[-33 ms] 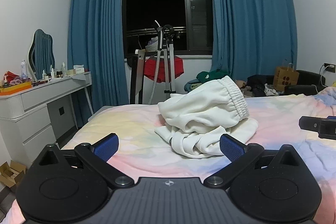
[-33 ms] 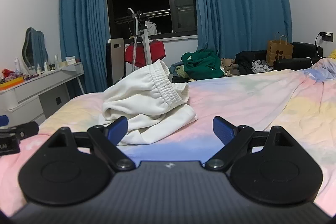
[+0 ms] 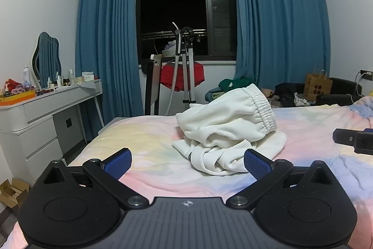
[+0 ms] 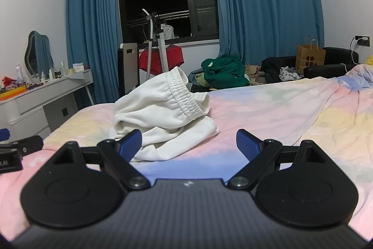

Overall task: Fold clothes
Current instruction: 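Move both tools toward the white sweatpants on the bed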

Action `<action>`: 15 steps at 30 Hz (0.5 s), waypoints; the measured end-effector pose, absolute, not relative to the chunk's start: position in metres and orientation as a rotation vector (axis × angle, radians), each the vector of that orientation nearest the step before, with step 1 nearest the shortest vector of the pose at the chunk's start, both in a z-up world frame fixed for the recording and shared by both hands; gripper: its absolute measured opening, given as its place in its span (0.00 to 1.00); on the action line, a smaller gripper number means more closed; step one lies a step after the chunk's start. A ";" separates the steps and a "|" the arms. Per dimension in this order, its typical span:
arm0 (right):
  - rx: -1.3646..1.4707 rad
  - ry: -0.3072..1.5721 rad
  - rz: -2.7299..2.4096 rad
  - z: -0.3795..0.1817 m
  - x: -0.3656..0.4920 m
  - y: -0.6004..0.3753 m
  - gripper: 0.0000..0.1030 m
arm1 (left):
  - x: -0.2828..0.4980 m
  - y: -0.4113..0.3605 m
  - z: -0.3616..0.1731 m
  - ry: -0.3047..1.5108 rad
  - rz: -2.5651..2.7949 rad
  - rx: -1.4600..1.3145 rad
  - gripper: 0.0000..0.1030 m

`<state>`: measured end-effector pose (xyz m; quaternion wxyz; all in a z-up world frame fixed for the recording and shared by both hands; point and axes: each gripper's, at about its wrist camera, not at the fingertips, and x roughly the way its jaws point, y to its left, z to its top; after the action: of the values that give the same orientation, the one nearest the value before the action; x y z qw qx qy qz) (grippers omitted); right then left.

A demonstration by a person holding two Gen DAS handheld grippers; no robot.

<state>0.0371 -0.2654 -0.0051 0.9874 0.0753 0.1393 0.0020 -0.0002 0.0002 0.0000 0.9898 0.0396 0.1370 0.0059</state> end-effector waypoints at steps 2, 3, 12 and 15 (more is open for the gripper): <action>0.140 0.272 0.007 -0.005 0.037 -0.265 0.87 | -0.001 0.000 0.000 0.282 0.013 0.079 1.00; 0.135 0.269 0.008 -0.005 0.037 -0.265 0.87 | -0.002 -0.001 0.000 0.284 0.016 0.082 1.00; 0.101 0.234 0.007 0.001 0.026 -0.257 0.87 | -0.005 0.006 -0.001 0.302 -0.002 0.050 1.00; 0.120 0.242 0.001 0.000 0.029 -0.261 0.87 | -0.005 0.007 -0.001 0.302 0.001 0.045 1.00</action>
<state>0.0285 -0.2614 0.0002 0.9909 0.0597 0.1206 0.0004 -0.0052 0.0072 -0.0006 0.9884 0.0222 0.1504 0.0006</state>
